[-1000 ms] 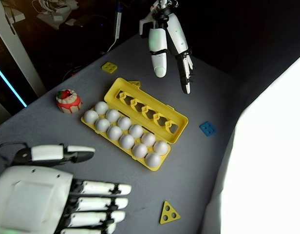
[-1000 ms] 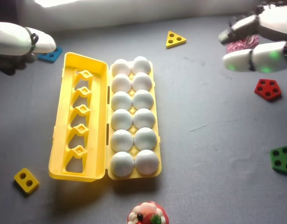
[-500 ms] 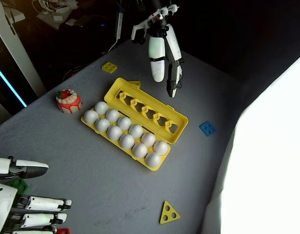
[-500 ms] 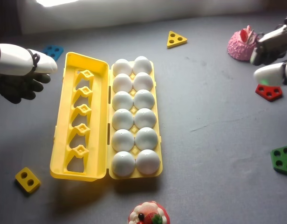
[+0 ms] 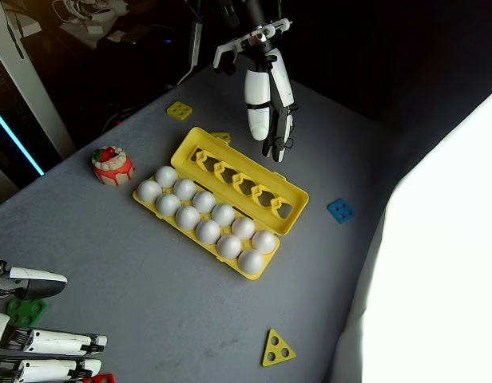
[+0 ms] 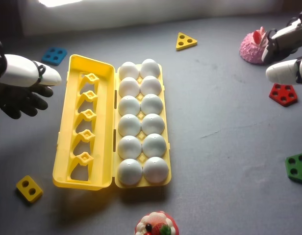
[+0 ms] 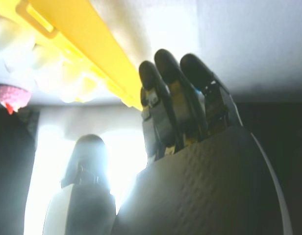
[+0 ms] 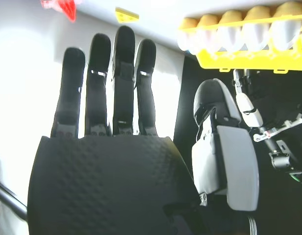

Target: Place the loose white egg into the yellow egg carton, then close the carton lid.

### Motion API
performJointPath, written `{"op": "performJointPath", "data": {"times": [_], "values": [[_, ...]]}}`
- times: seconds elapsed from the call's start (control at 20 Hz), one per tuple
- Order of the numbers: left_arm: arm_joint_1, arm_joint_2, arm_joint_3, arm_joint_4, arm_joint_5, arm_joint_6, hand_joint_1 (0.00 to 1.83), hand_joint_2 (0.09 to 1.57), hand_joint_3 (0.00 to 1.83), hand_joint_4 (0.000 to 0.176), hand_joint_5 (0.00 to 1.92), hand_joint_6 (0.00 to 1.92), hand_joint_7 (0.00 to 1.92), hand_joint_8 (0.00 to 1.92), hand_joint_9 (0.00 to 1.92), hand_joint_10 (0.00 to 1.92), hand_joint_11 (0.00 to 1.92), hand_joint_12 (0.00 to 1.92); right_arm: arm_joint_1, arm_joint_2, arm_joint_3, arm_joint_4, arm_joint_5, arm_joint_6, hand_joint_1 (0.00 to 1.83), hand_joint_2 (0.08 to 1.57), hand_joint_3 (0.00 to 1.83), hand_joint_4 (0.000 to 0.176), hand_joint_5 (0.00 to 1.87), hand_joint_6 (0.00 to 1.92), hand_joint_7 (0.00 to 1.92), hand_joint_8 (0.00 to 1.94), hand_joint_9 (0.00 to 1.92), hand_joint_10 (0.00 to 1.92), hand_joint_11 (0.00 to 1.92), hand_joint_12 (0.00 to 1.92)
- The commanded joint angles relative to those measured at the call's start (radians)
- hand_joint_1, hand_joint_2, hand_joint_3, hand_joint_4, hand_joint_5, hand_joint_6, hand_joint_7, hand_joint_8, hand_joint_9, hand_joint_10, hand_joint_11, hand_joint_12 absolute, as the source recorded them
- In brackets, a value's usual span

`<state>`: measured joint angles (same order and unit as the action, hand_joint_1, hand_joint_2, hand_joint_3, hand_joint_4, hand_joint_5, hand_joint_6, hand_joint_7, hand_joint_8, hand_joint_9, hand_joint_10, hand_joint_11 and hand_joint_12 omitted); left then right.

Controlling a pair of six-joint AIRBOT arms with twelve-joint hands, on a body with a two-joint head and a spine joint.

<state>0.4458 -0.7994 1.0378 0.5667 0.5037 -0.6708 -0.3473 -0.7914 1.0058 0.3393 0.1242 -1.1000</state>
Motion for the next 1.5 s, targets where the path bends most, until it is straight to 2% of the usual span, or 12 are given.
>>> {"op": "performJointPath", "data": {"times": [0.0, 0.2, 0.5, 1.0, 1.45], "values": [[-0.001, -0.004, 0.01, 0.023, -0.034, -0.003, 0.22, 1.33, 0.0, 0.0, 0.5, 0.01, 0.61, 0.01, 0.31, 0.73, 0.02, 1.57, 0.016, 0.006, -0.001, 0.0, 0.109, 0.011, 0.24, 1.24, 0.0, 0.0, 0.47, 0.58, 0.67, 0.08, 0.27, 1.1, 0.0, 1.74], [0.003, -0.018, 0.022, 0.009, -0.023, -0.003, 0.22, 1.33, 0.0, 0.0, 0.49, 0.0, 0.59, 0.0, 0.28, 0.76, 0.0, 1.57, 0.025, 0.004, -0.003, 0.0, 0.109, 0.018, 0.29, 1.22, 0.0, 0.0, 0.49, 0.59, 0.72, 0.09, 0.31, 1.09, 0.0, 1.75], [0.034, -0.036, 0.03, -0.002, -0.021, -0.008, 0.15, 1.35, 0.01, 0.0, 0.45, 0.0, 0.53, 0.0, 0.23, 0.77, 0.0, 1.57, 0.026, 0.002, -0.003, 0.0, 0.109, 0.018, 0.27, 1.23, 0.0, 0.0, 0.5, 0.58, 0.7, 0.09, 0.29, 1.1, 0.0, 1.77], [0.083, -0.081, 0.023, -0.019, -0.053, -0.064, 0.22, 1.34, 0.0, 0.0, 0.47, 0.01, 0.57, 0.01, 0.27, 0.79, 0.0, 1.58, 0.027, 0.001, -0.003, 0.0, 0.114, 0.02, 0.27, 1.23, 0.0, 0.0, 0.46, 0.57, 0.64, 0.07, 0.23, 1.13, 0.0, 1.74], [0.09, -0.098, 0.014, -0.019, -0.071, -0.094, 0.19, 1.34, 0.0, 0.0, 0.48, 0.01, 0.57, 0.01, 0.27, 0.79, 0.0, 1.57, 0.027, 0.001, -0.006, 0.0, 0.117, 0.02, 0.29, 1.23, 0.0, 0.0, 0.44, 0.57, 0.65, 0.08, 0.24, 1.11, 0.0, 1.72]]}}
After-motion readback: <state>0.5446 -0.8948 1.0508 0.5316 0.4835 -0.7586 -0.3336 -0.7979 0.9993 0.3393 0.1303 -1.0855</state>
